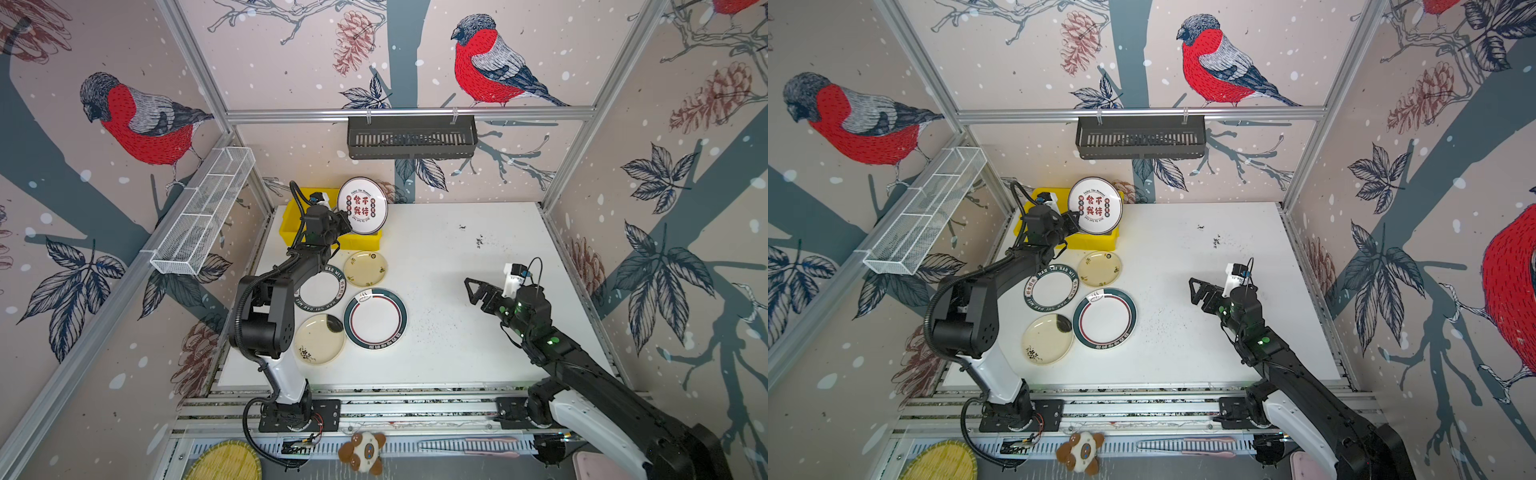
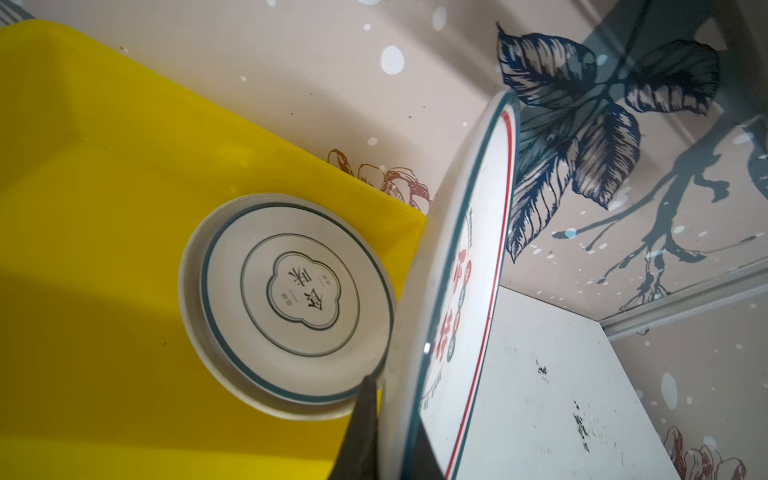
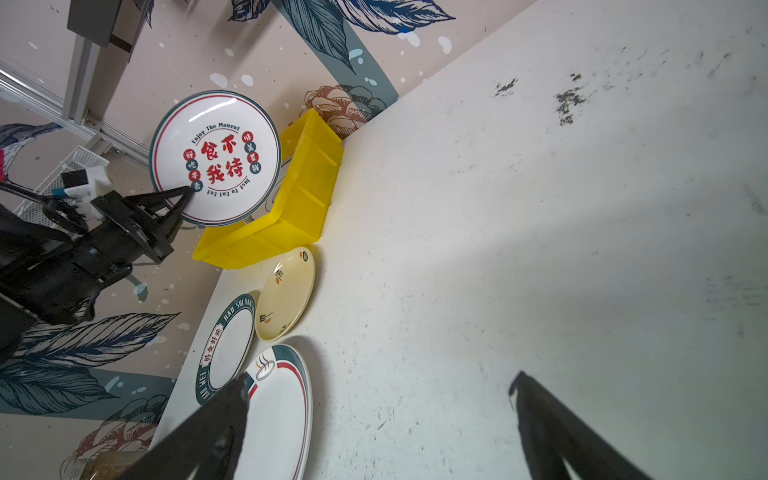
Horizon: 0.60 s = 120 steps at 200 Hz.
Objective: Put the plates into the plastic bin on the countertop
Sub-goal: 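Carry the red-lettered plate to the bin with the left gripper while the right withdraws, then lower the red-lettered plate into the yellow bin and open the left gripper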
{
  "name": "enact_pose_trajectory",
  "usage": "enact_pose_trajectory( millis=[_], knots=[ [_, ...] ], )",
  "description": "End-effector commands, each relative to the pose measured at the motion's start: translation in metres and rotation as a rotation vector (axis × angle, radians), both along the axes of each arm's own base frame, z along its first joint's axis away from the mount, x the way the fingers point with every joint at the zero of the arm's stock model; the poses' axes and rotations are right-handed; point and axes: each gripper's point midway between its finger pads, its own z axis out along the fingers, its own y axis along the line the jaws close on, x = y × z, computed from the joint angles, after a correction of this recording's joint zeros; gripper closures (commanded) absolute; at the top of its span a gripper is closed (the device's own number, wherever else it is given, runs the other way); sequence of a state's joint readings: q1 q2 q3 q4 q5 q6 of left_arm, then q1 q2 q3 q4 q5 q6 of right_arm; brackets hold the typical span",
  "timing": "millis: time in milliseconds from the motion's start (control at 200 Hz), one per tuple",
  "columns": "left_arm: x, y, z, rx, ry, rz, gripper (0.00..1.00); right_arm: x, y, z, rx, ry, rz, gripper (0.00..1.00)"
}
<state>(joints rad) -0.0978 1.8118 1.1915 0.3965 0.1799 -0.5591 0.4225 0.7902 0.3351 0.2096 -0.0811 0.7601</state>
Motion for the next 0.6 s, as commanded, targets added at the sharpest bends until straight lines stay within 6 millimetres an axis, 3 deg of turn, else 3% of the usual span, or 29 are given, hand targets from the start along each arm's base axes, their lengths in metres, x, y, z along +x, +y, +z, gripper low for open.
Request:
enact_pose_trajectory(
  millis=[0,200,440,595],
  knots=[
    [0.016,0.007,0.003,-0.058,-0.001,0.004,1.00,-0.005,-0.001,-0.005,0.012,0.003,0.014,0.01],
    [0.045,0.018,-0.025,0.002,0.081,0.023,1.00,-0.006,-0.014,-0.011,0.014,-0.001,-0.018,0.01],
    [0.055,0.019,-0.046,0.001,0.129,0.033,1.00,-0.005,-0.019,-0.014,0.011,0.005,-0.026,0.01],
    [0.054,0.012,-0.051,-0.017,0.134,-0.002,0.88,-0.006,-0.020,-0.020,0.011,0.017,-0.025,0.01]
  ],
)
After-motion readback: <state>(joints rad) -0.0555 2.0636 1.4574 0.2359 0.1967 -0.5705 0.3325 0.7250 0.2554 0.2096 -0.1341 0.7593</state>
